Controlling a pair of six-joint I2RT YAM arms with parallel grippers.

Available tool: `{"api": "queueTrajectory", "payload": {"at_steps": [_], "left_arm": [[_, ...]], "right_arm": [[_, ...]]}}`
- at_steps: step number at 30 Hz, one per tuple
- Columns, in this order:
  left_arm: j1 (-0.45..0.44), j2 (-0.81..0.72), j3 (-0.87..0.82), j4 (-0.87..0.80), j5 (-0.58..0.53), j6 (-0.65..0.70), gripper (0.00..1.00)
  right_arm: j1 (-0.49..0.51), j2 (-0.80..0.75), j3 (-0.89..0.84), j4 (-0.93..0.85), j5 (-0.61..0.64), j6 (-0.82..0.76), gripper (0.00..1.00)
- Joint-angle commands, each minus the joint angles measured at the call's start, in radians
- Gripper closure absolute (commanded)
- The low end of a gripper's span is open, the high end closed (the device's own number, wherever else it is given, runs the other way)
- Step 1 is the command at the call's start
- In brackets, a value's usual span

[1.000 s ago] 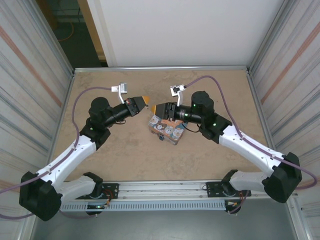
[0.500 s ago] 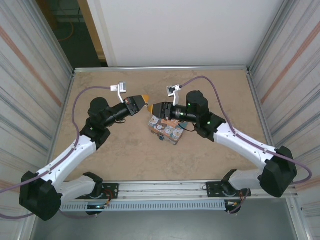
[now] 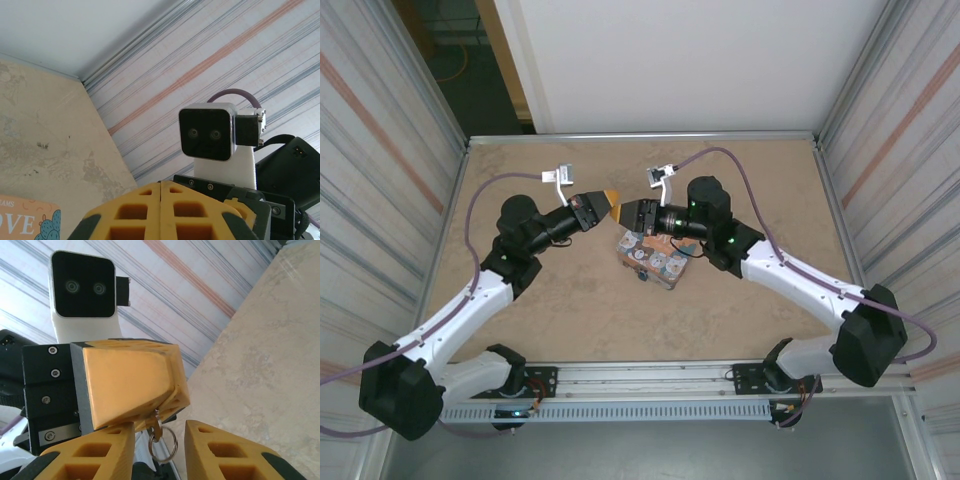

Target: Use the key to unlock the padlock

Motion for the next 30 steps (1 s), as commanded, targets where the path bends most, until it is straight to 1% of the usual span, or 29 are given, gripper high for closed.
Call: {"api": "queueTrajectory", "payload": {"at_steps": [1, 9, 11, 15, 16, 22, 30], "left_arm": [[-0.003, 0.000, -0.011, 0.035, 0.015, -0.005, 1.00], [-0.003, 0.000, -0.026, 0.058, 0.013, -0.022, 1.00], [-0.003, -0.001, -0.030, 0.063, 0.013, -0.022, 1.00], [-0.003, -0.011, -0.036, 0.067, 0.001, -0.022, 1.00], [-0.004, -0.016, -0.038, 0.066, -0.005, -0.022, 1.00], [0.010, -0.047, -0.046, 0.051, -0.013, -0.019, 1.00], [0.017, -0.085, -0.057, 0.017, -0.015, -0.008, 0.89]], "right_arm": [[0.007, 0.018, 0.032, 0.053, -0.021, 0.029, 0.71], [0.007, 0.032, 0.027, 0.073, -0.012, 0.044, 0.80], [0.005, 0.032, 0.021, 0.076, -0.007, 0.047, 0.85], [0.001, 0.018, 0.013, 0.050, 0.006, 0.042, 0.99], [-0.002, 0.010, 0.005, 0.042, 0.012, 0.041, 1.00], [-0.025, -0.048, -0.045, 0.004, 0.036, 0.035, 1.00], [-0.046, -0.108, -0.056, -0.110, 0.049, -0.024, 1.00]]}}
